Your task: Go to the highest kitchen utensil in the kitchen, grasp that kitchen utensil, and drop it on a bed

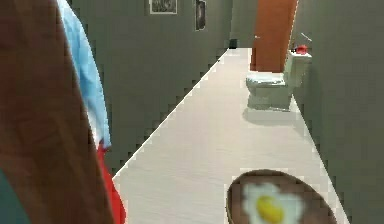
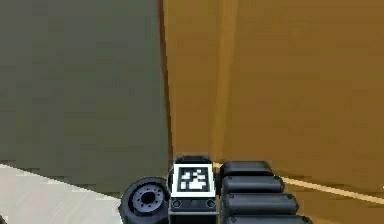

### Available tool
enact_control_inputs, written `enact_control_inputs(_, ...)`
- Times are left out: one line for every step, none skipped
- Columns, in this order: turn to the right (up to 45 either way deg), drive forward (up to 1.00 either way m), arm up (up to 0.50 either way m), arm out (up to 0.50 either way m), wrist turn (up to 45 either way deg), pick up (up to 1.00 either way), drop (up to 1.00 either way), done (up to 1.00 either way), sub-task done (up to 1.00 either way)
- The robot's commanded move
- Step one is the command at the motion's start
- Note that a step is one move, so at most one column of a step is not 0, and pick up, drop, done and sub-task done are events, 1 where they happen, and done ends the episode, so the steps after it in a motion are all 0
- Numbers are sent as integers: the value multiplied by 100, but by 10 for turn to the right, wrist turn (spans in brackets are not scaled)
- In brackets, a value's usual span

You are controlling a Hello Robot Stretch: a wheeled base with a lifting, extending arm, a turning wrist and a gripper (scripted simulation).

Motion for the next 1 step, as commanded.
enact_control_inputs(90, 0, 0, 0, 0, 0, 0, 0, 0)
